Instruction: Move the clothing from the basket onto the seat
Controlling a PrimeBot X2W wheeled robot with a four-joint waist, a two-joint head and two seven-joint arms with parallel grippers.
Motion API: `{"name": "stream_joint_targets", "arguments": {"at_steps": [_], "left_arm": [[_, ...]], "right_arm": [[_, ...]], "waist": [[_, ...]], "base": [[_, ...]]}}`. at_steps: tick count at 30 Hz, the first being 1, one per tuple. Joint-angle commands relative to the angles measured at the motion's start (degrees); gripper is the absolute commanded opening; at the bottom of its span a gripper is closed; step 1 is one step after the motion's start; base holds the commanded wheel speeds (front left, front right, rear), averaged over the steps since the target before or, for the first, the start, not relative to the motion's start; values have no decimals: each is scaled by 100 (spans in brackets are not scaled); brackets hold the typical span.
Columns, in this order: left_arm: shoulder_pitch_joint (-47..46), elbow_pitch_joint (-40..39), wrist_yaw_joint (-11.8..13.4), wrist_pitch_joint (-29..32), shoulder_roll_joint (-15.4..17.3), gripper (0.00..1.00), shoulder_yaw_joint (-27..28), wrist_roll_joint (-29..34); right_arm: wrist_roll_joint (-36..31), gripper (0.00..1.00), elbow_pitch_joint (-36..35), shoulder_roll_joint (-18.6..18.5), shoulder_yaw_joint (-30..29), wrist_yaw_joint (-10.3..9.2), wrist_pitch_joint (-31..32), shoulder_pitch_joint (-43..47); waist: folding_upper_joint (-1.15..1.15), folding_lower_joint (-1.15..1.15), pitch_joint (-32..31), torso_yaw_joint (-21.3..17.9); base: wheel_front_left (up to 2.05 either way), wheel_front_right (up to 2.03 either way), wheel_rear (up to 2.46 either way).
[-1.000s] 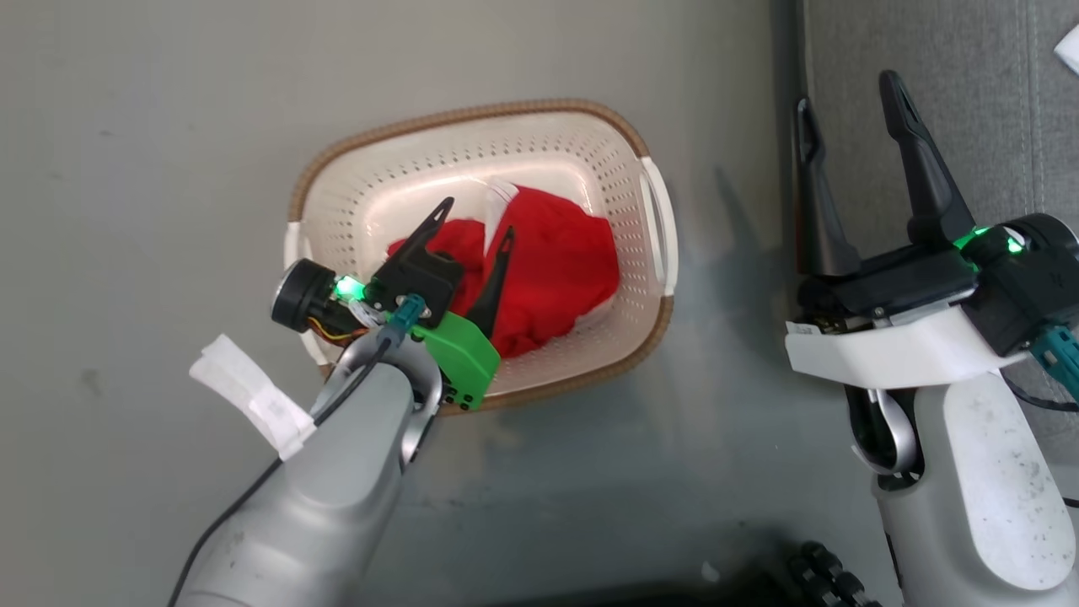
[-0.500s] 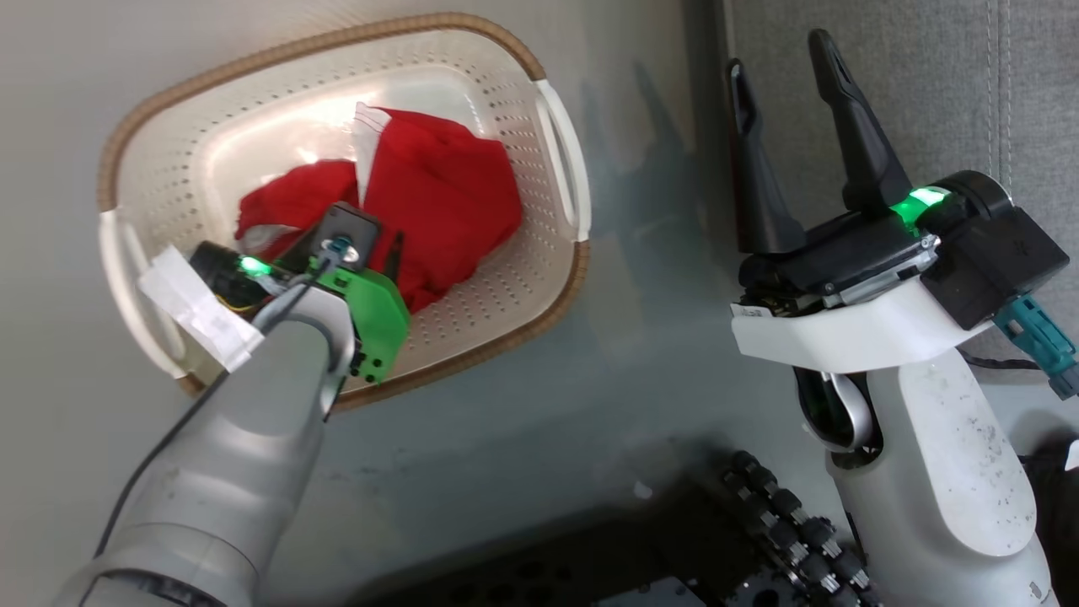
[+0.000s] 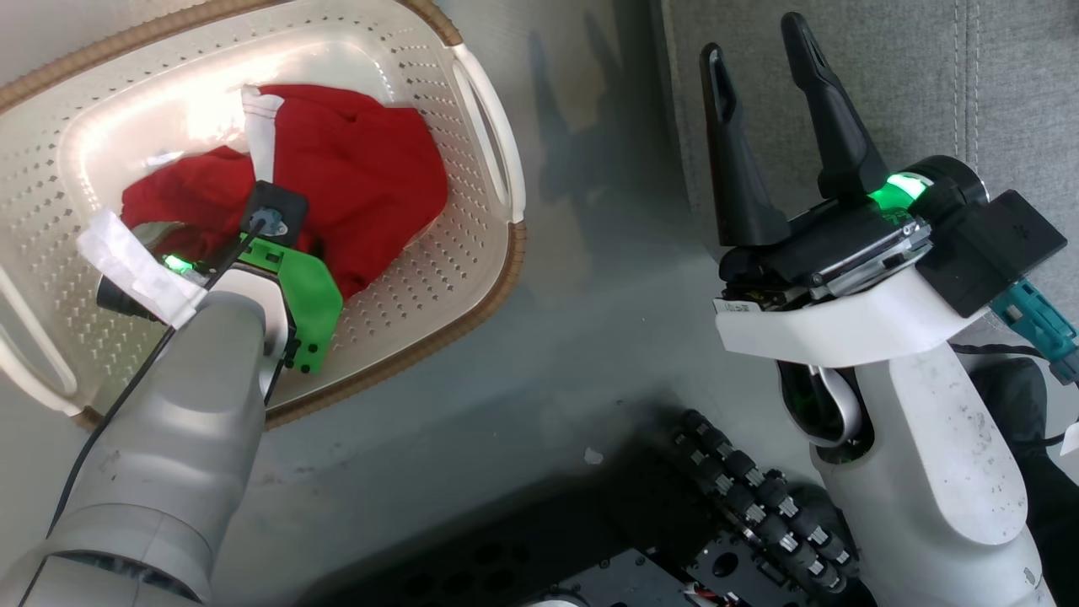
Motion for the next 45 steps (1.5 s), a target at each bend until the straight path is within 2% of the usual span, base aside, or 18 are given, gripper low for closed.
{"name": "stream_joint_targets", "arguments": {"at_steps": [1,5,6,7,13,19,33,40,45], "left_arm": [[-128,23,-52,72,103,100,4,-29],[-149,72,-122,302,95,100,30,-131],[-160,80,-141,335,96,34,32,-156],[-180,82,-151,338,96,0,27,-171],[-218,103,-105,367,113,0,-84,-121],[-127,72,-31,33,-7,0,-86,-203],[404,-288,-122,-1165,-466,0,-23,-558],[784,-803,-181,-1444,-530,0,19,-747],[1076,-1593,-138,-1489,-544,0,123,-854]], "right_arm": [[33,100,2,2,3,-2,-18,-83],[55,100,34,2,1,-2,-18,-99],[52,100,40,2,-3,-3,-18,-110],[56,100,44,2,-9,-3,-18,-116],[21,100,53,2,-44,-3,-18,-116],[-94,100,118,1,-120,-3,-18,-11],[-484,100,347,-6,-501,-3,-18,567],[-729,100,504,-7,-687,-3,-18,940],[-810,100,581,-7,-791,-3,-18,1212]], "waist": [[0,-1,61,-66],[0,-1,63,-70],[0,-1,59,-68],[0,-1,54,-64],[0,-1,-31,-27],[0,-1,-353,108],[0,-1,-1795,777],[0,-1,-2597,1049],[0,-1,-3081,1234]], "base": [[0,0,0],[0,0,0],[0,0,0],[0,0,0],[0,0,0],[0,0,0],[0,0,0],[0,0,0],[0,0,0]]}}
